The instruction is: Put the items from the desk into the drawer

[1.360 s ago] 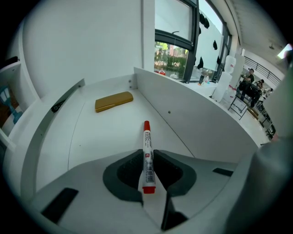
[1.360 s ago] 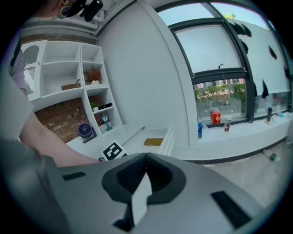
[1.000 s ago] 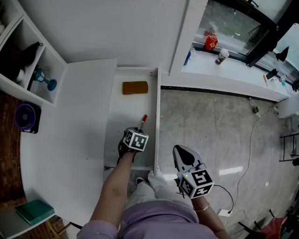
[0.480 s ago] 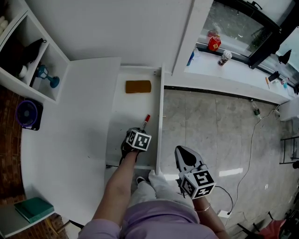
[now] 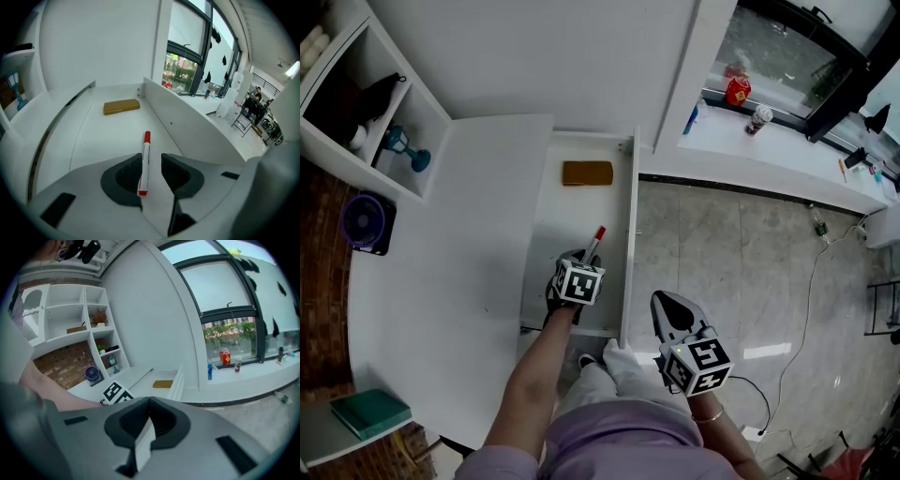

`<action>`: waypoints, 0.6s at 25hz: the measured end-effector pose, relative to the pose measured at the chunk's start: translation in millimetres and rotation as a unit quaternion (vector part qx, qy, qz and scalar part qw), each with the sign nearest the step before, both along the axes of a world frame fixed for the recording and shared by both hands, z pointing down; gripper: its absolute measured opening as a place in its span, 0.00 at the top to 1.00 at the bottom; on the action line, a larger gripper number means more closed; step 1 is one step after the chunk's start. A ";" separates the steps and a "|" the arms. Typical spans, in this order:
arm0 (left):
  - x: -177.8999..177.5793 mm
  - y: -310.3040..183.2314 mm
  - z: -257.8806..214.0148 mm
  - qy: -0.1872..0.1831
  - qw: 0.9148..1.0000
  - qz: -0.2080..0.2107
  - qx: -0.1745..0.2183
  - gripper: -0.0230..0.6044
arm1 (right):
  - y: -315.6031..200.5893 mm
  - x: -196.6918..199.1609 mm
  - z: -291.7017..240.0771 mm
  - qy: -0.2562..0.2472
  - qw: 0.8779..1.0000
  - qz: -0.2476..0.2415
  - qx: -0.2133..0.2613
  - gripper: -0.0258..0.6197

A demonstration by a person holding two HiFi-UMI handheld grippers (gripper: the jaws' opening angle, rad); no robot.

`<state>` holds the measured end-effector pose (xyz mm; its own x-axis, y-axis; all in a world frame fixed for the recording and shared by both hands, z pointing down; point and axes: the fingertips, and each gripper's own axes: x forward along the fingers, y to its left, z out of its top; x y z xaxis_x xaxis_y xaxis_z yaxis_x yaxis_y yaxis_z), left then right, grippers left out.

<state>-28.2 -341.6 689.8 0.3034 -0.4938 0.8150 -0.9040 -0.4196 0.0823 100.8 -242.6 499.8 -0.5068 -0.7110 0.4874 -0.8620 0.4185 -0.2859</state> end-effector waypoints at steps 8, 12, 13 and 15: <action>-8.4 -4.8 -59.8 0.027 0.996 -0.018 0.079 0.78 | 2.0 -8.3 -9.5 -0.005 1.000 -0.012 0.015 0.95; -15.2 -1.5 -94.0 0.025 0.992 -0.026 0.125 0.83 | 2.7 -9.1 -13.9 -0.007 1.000 -0.016 0.023 0.95; -16.1 0.1 -100.9 0.027 0.990 -0.026 0.134 0.84 | 3.0 -9.3 -15.2 -0.008 1.000 -0.018 0.024 0.95; -18.5 6.1 -113.3 0.024 0.989 -0.025 0.147 0.85 | 3.5 -9.9 -18.7 -0.009 0.999 -0.020 0.029 0.95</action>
<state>-46.7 -335.5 576.5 0.3077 -0.7220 0.6198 -0.9223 -0.3865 0.0077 90.9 -239.1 481.1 -0.5437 -0.7171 0.4360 -0.8392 0.4690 -0.2752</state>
